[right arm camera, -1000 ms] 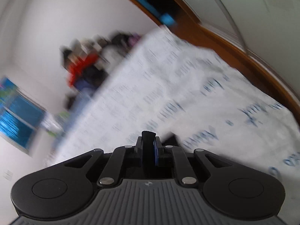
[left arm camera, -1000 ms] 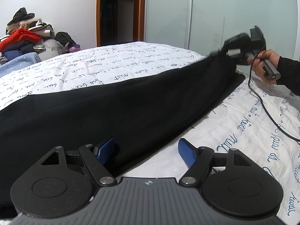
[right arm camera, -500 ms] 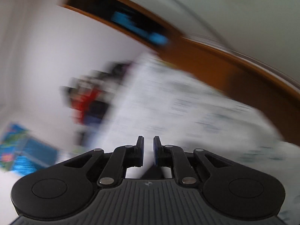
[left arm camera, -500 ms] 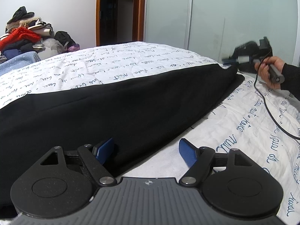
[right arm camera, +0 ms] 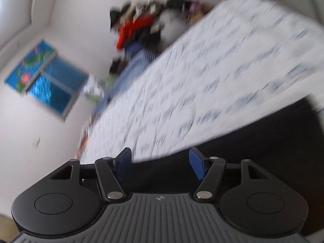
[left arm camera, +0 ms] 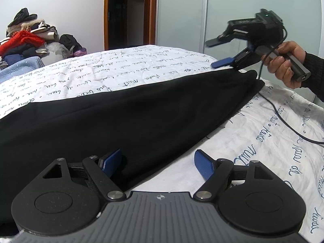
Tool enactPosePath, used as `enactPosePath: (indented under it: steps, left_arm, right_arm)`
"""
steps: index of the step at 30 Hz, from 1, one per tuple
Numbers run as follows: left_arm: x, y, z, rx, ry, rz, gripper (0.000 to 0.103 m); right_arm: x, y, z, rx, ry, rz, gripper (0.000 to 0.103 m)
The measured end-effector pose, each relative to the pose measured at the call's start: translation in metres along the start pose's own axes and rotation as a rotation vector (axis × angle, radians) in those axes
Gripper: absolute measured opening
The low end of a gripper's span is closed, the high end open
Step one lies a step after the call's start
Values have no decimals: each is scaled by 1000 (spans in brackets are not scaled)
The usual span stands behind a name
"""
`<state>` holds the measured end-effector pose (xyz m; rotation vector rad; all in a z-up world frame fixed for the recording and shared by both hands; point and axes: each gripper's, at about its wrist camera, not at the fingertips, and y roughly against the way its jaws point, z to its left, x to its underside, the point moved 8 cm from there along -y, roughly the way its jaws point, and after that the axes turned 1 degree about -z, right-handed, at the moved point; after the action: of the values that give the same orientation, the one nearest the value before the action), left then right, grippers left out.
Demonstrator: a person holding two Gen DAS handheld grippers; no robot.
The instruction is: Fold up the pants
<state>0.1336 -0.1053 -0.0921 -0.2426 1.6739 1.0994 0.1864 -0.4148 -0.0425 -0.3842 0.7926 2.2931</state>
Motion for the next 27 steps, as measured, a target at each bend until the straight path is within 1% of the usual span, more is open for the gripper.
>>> enactPosePath:
  steps: [2,4,5,7,8,9,10,11,13,14,16,19,21,23,27]
  left_arm:
    - [0,1,1,1,7,-3,82]
    - [0,2,3,2,21,-8,82]
    - [-1,2,4,4,28,-11,82]
    - [-1,2,6,12,42,-15,82]
    - [-1,3,7,18,47,-15,82]
    - [-1,3,7,25,50,-16,82]
    - [-2,2,7,33,52,-16,83]
    - [-2,2,6,41,53,-16,83]
    - [-2,2,5,51,52,-15,83]
    - [-2,2,5,54,52,-15,83]
    - [-1,2,4,54,51,-16,83]
    - [-2,3,4,48,49,-21,83]
    - [-2,3,5,41,49,-25,83]
    - [-2,5,5,38,50,-27,83]
    - [-1,5,5,39,49,-27,83]
  right_arm:
    - [5,-5,3,16,-15,11,63]
    - [9,8,-1,11,-85,-25,63]
    - [11,21,-7,-2,-137,-72,63]
    - [18,57,-26,-32,-261,-195,64]
    - [25,77,-39,-51,-335,-261,74]
    - [33,94,-51,-67,-412,-326,78]
    - [43,108,-63,-69,-481,-377,82]
    - [53,117,-72,-60,-532,-405,82]
    - [69,124,-81,-32,-583,-406,82]
    - [72,123,-81,-27,-581,-399,82]
    - [73,117,-77,2,-560,-377,82]
    - [66,97,-75,84,-528,-321,85]
    - [60,79,-69,82,-498,-287,85]
    - [59,64,-64,79,-503,-257,90]
    - [67,33,-44,50,-475,-193,92]
